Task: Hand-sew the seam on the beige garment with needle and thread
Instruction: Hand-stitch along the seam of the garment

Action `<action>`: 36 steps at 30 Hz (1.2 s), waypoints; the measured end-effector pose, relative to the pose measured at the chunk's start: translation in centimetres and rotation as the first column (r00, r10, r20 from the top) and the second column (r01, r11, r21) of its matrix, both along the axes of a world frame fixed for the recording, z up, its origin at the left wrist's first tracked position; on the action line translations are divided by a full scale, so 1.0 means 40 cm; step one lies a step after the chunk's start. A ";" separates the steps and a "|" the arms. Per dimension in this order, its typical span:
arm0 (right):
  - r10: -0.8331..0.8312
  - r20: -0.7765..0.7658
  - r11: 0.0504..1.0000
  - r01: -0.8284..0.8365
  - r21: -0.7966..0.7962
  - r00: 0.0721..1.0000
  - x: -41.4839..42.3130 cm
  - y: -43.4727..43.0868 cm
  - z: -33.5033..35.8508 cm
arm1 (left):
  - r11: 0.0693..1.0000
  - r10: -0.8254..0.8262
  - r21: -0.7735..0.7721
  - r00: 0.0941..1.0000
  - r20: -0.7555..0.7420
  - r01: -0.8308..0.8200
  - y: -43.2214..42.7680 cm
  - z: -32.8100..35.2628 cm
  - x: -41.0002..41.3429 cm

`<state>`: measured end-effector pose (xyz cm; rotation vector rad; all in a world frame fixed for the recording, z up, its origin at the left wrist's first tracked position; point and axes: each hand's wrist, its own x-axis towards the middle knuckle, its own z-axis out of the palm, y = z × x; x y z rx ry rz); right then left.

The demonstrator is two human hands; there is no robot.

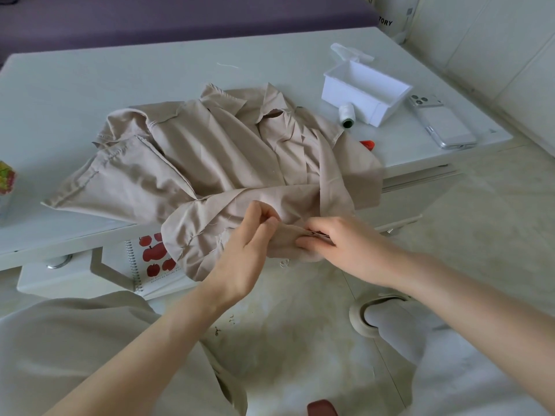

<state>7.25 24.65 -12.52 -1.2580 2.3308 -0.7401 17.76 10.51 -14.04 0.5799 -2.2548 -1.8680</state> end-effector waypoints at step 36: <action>-0.060 0.059 0.998 0.059 0.009 0.996 -0.015 0.007 0.011 | 0.984 -0.123 -0.137 0.992 -0.030 0.118 -0.015 -0.026 0.020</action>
